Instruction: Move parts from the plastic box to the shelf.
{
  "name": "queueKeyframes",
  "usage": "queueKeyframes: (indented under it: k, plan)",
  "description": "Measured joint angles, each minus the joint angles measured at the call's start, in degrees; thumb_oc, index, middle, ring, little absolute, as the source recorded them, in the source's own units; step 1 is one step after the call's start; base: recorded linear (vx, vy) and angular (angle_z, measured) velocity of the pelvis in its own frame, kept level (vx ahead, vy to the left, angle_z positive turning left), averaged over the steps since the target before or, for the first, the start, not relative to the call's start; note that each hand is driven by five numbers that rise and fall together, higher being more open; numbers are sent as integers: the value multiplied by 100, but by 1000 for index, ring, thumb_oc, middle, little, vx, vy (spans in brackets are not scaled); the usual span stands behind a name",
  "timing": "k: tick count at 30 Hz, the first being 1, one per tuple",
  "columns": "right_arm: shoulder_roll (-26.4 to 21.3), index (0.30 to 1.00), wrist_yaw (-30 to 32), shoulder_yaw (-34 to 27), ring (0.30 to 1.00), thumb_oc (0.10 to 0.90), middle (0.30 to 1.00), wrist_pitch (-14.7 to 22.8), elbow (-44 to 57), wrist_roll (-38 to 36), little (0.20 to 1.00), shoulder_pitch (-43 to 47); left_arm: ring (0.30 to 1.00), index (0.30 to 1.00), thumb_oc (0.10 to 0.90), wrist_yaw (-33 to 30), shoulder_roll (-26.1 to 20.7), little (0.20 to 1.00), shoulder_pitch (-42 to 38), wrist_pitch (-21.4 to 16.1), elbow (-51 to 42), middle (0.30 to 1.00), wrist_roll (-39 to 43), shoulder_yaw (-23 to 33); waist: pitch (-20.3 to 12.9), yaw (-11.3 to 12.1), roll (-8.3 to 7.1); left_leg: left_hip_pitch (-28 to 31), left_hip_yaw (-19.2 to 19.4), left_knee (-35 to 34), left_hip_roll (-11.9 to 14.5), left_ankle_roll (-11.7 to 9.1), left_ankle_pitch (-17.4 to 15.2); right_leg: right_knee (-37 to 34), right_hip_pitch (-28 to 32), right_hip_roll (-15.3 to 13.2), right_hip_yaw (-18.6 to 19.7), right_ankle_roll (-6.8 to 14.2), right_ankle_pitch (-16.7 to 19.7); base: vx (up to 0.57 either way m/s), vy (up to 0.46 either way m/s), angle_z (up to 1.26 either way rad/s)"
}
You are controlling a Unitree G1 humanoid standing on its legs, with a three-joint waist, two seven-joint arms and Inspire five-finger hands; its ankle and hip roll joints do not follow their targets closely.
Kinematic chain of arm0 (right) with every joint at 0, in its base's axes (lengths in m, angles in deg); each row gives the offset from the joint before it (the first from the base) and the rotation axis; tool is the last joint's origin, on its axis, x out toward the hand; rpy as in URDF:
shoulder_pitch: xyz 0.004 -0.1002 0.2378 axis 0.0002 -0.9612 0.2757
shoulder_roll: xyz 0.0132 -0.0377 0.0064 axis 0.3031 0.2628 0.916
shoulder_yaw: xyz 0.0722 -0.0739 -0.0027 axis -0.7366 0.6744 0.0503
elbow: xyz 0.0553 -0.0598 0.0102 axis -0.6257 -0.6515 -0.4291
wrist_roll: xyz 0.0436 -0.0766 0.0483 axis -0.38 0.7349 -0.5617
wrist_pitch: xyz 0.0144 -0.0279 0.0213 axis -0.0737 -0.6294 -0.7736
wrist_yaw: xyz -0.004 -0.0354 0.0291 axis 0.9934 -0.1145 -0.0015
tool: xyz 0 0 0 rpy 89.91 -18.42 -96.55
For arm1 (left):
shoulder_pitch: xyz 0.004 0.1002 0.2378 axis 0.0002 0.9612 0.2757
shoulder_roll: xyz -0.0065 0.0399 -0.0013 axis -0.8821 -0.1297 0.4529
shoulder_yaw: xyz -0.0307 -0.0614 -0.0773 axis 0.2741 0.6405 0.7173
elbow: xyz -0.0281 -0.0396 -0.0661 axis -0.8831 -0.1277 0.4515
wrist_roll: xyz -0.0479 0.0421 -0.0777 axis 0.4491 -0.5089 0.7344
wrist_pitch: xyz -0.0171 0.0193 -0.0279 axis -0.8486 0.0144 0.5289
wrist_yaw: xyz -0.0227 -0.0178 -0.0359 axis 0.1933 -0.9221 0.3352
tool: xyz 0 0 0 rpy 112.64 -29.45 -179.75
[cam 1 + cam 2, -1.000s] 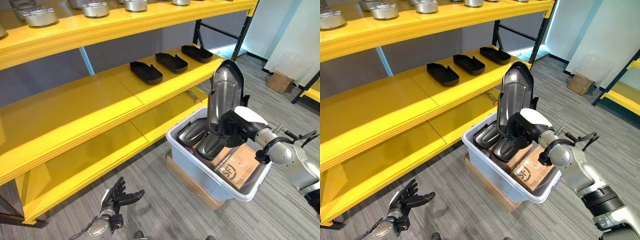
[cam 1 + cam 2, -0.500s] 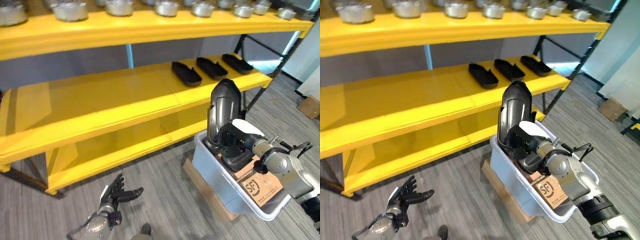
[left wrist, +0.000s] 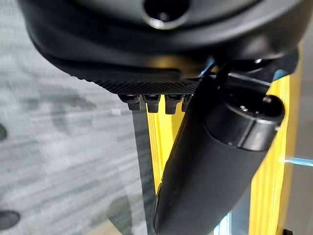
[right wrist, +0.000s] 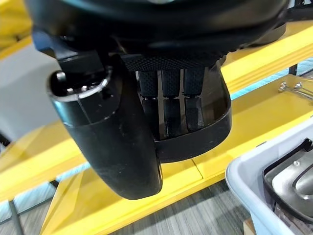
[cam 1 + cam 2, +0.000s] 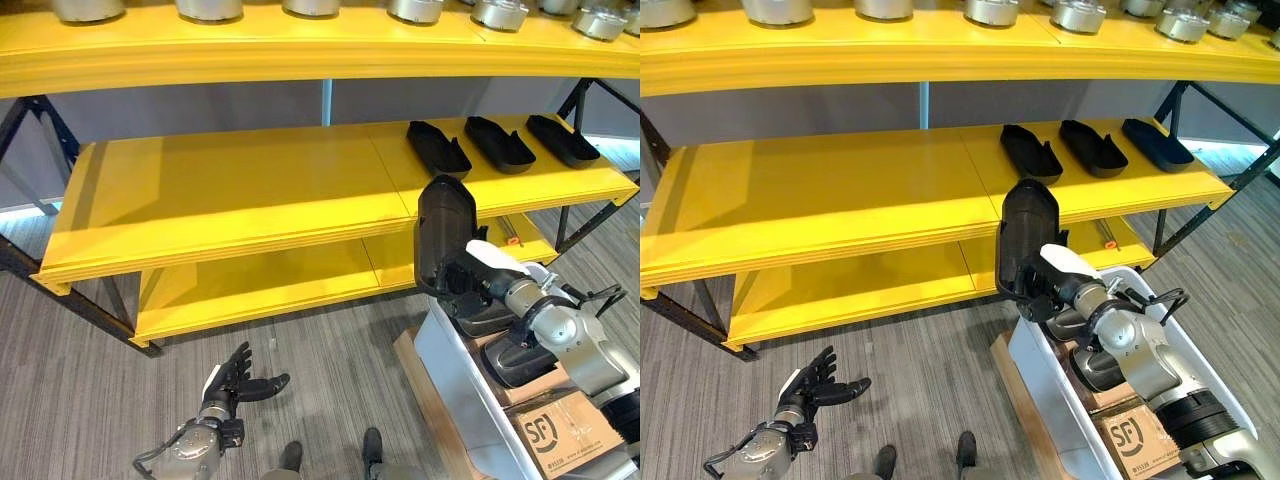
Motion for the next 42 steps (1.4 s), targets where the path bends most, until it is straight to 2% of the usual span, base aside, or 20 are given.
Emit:
queueKeyframes:
  k: [11, 17, 20, 22, 23, 24, 25, 26, 28, 29, 30, 31, 32, 34, 35, 36, 38, 39, 40, 42]
  plan:
    - [-113, 300, -33, -73, 300, 400, 300, -83, 18, -160, 300, 126, 1000, 1000, 900, 5, 51, 1000, -118, -1, -57, 1000, 2, 145, -10, 1, 25, 115, -22, -6, 101, -39, -113, -4, 142, 85, -24, -45, -155, 22, -115, 2]
    - [-203, 300, -39, -73, 300, 400, 300, -83, 59, -285, 300, 160, 1000, 1000, 900, 8, 65, 1000, -1, 1, -99, 1000, 5, 54, -82, -29, 173, 20, -189, -3, 161, -31, -124, 0, 158, 154, -141, -179, -142, 17, -135, 13]
    - [-244, 300, -34, -53, 300, 400, 300, -77, 41, -325, 300, 229, 1000, 1000, 900, 0, 159, 1000, -52, 0, -109, 1000, 11, 52, -109, -19, 217, -5, -280, 42, 226, -174, -45, 2, 173, 267, -273, -232, -192, -21, -228, 18]
    - [-251, 300, -41, 39, 300, 400, 300, -77, 16, -327, 300, 317, 1000, 1000, 900, -5, 224, 1000, -141, 1, -89, 1000, 15, 70, -97, 14, 144, -269, -305, 474, 160, -259, -88, 1, 154, 267, -304, -262, -244, -97, -164, 24]
    - [-255, 300, -39, 71, 300, 400, 300, -76, -4, -333, 300, 390, 1000, 1000, 900, 5, 249, 1000, -168, 1, -87, 1000, 63, 58, -59, 125, 68, -574, -315, 1048, 21, -324, -132, 1, 146, 229, -314, -291, -243, -124, -187, 17]
    - [-256, 300, -34, 263, 300, 400, 300, -74, -139, -398, 300, 570, 1000, 1000, 900, -3, 258, 1000, -183, -5, -75, 1000, 207, 52, 6, 301, -44, -1032, -363, 2003, -141, -487, -39, 13, 170, 207, -343, -436, -263, -80, -171, 22]
    - [-274, 300, -30, 289, 300, 400, 300, -74, -174, -476, 300, 593, 1000, 1000, 900, -2, 256, 1000, -230, -8, -46, 1000, 232, 54, 60, 378, -111, -1340, -400, 2481, -201, -683, 137, 48, 184, 189, -420, -486, -285, 1, -84, 42]
    - [-276, 300, -28, 273, 300, 400, 300, -70, -162, -497, 300, 583, 1000, 1000, 900, -3, 244, 1000, -223, -7, -15, 1000, 235, 59, 107, 385, -180, -1512, -299, 2656, -170, -619, 319, 46, 209, 124, -576, -567, -316, 126, 19, 57]
    - [-273, 300, -26, 233, 300, 400, 300, -58, -149, -499, 300, 560, 1000, 1000, 900, 1, 240, 1000, -148, 11, 22, 1000, 235, 46, 136, 385, -202, -1559, 77, 2381, 78, -372, 161, -32, 233, 169, -742, -649, -351, 161, 72, 54]
    - [-273, 300, -20, 158, 300, 400, 300, -43, -114, -498, 300, 488, 1000, 1000, 900, 2, 228, 1000, -151, 23, 45, 1000, 234, 28, 137, 371, -201, -1513, 315, 1956, 271, -357, 144, -37, 211, 202, -833, -661, -386, 100, 65, 63]
    - [-273, 300, -16, -11, 300, 400, 300, -12, -43, -497, 300, 335, 1000, 1000, 900, 2, 229, 1000, -184, 38, 101, 1000, 233, 9, 157, 294, -200, -1430, 703, 1043, 619, -404, 199, -36, 179, 259, -957, -721, -426, 105, 85, 82]
    - [-288, 300, -13, -137, 300, 400, 300, -6, -4, -496, 300, 243, 1000, 1000, 900, -3, 234, 1000, -215, 63, 136, 1000, 232, -50, 209, 209, -144, -1360, 925, 410, 885, -541, 284, -36, 165, 360, -952, -764, -426, 113, 92, 89]
    - [-293, 300, -13, -188, 300, 400, 300, -20, -5, -494, 300, 243, 1000, 1000, 900, 4, 243, 1000, -211, 102, 136, 1000, 230, -125, 281, 142, -54, -1367, 951, 145, 1130, -602, 329, -15, 168, 437, -950, -833, -380, 164, 141, 53]
    - [-256, 300, -2, -257, 300, 400, 300, -24, 7, -488, 300, 228, 1000, 1000, 900, 4, 260, 1000, -183, 155, 138, 1000, 227, -255, 313, 157, 131, -1177, 949, -3, 1302, -595, 327, -6, 128, 525, -770, -675, -286, 218, 195, -32]
    - [-222, 300, 4, -257, 300, 400, 300, -21, 21, -443, 300, 225, 1000, 1000, 900, 1, 272, 1000, -155, 159, 134, 1000, 226, -274, 305, 188, 279, -809, 922, -18, 1198, -589, 331, 4, 121, 534, -570, -696, -294, 290, 249, -69]
    - [-245, 300, 5, -257, 300, 400, 300, -22, 20, -439, 300, 220, 1000, 1000, 900, 3, 277, 1000, -155, 154, 109, 1000, 226, -273, 301, 118, 346, -726, 928, -18, 1127, -581, 334, 4, 120, 536, -555, -691, -287, 231, 184, -56]
    - [-240, 300, 18, -486, 300, 400, 300, -37, 40, -425, 300, -21, 1000, 1000, 900, 12, 305, 1000, -214, 150, 62, 1000, 219, -268, 281, 75, 531, -446, 1157, -26, 995, -366, 398, 7, 142, 562, -476, -595, -282, 130, 147, -25]
    - [-231, 300, 47, -504, 300, 400, 300, -62, 41, -424, 300, -96, 1000, 1000, 900, 1, 269, 1000, -214, 133, -23, 1000, 218, -244, 295, 101, 505, -384, 1227, -19, 969, -453, 459, 8, 134, 517, -425, -558, -270, 178, 217, -56]
    - [-197, 300, 40, -502, 300, 400, 300, -98, 44, -419, 300, -256, 1000, 1000, 900, -1, 230, 1000, -235, 99, -116, 1000, 218, -116, 279, 141, 357, -349, 1439, -17, 745, -297, 372, 10, 46, 329, -221, -426, -237, 167, 206, -56]
    - [-132, 300, 41, -502, 300, 400, 300, -102, 50, -420, 300, -372, 1000, 1000, 900, -7, 225, 1000, -238, 100, -122, 1000, 217, -42, 271, 141, 322, -252, 1672, -15, 552, -176, 310, 10, 60, 84, -174, -328, -205, 95, 124, -43]
